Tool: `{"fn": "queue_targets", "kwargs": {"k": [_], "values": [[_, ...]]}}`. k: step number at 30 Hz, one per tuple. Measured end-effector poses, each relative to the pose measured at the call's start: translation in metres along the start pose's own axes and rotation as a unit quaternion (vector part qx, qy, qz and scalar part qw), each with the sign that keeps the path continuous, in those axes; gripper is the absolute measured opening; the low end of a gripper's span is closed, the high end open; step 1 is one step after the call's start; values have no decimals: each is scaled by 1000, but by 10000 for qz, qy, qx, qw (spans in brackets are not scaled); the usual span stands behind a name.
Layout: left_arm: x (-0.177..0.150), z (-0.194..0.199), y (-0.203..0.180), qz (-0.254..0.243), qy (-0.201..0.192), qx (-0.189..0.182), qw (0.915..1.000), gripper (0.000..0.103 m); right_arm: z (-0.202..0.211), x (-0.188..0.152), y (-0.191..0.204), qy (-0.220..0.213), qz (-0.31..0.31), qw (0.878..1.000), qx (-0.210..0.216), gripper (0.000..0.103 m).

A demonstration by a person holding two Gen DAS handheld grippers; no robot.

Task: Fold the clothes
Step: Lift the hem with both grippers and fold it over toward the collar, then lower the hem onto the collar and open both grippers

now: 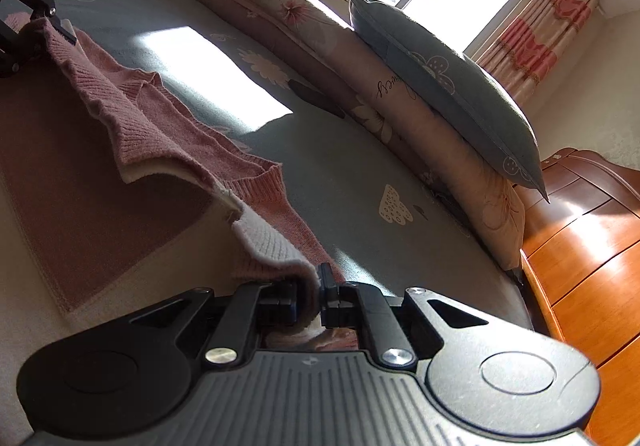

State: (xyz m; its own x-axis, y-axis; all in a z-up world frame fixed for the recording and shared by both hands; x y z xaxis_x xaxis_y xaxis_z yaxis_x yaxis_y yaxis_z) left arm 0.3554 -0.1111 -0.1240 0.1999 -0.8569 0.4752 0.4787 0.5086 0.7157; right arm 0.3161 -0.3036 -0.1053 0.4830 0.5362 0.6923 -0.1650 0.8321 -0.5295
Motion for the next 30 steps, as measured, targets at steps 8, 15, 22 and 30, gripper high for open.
{"fn": "queue_targets", "kwargs": {"k": [8, 15, 22, 30], "values": [[-1, -12, 29, 1012, 105, -564, 9932, 28, -18, 2, -7, 55, -74, 9999, 47, 39], [-12, -34, 66, 2148, 214, -1278, 9680, 50, -36, 5, -20, 277, 17, 9978, 601, 52], [-14, -44, 86, 2521, 165, -1635, 9536, 56, -54, 15, -56, 409, -283, 9828, 1778, 65], [-8, -41, 115, 3445, -105, -2084, 9153, 62, -57, 24, -101, 268, -1220, 9768, 1739, 69]]}}
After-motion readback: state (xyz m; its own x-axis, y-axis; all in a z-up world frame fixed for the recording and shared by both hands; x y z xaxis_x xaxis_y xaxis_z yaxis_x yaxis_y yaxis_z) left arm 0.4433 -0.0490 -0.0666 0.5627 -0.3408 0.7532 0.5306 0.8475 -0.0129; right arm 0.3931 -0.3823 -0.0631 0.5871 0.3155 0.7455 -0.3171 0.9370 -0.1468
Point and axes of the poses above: each gripper's, at about its wrist camera, not at the fingertips, and z roughly against the way its jaws point, y to its left, x to its top, the point moved 5 cm from there along -z, roughly the way its jaws point, and after that the axes turned 3 degrees about -z, right-handed, at the moved point
